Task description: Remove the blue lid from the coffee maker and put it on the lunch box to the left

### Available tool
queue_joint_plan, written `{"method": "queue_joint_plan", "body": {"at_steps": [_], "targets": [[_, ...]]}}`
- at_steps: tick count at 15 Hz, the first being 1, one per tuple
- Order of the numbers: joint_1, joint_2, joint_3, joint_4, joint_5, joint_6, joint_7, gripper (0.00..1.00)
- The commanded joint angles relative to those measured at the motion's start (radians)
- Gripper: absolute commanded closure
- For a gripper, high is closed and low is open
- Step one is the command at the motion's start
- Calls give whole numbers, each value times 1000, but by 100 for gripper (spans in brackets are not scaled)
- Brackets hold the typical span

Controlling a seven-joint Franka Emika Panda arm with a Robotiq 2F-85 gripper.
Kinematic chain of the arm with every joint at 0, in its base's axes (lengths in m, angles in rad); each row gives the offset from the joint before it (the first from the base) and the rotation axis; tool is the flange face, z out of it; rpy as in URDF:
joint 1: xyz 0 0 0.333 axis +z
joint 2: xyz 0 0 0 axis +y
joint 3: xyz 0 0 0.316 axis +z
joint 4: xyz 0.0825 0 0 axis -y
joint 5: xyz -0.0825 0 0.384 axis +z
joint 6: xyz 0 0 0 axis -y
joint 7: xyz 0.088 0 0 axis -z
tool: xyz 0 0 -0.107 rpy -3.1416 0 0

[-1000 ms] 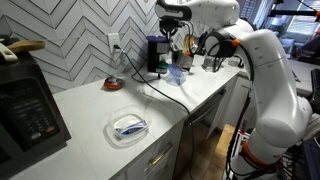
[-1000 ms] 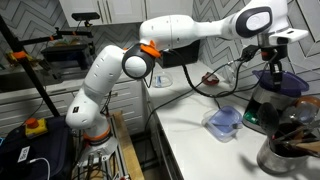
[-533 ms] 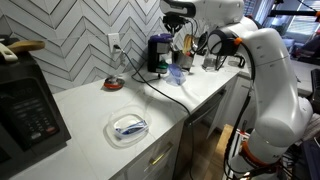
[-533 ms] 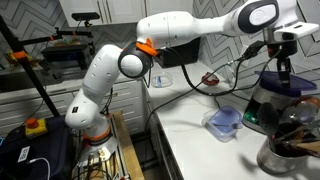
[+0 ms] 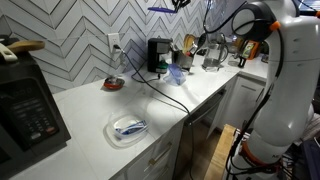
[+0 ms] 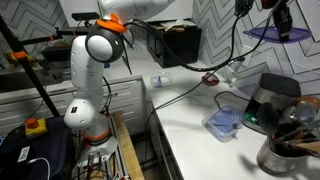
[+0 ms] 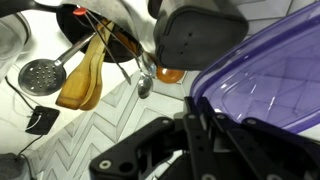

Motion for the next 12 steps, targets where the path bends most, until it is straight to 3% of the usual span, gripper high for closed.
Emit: {"method": "queue_joint_plan", "body": {"at_steps": [1,6,12], "targets": [[32,-176,58,-241,77,-4,-75,98],[84,-343,135,-472,171,-6,-95,98],[134,-512,200,-762,173,39,-56,98]]}}
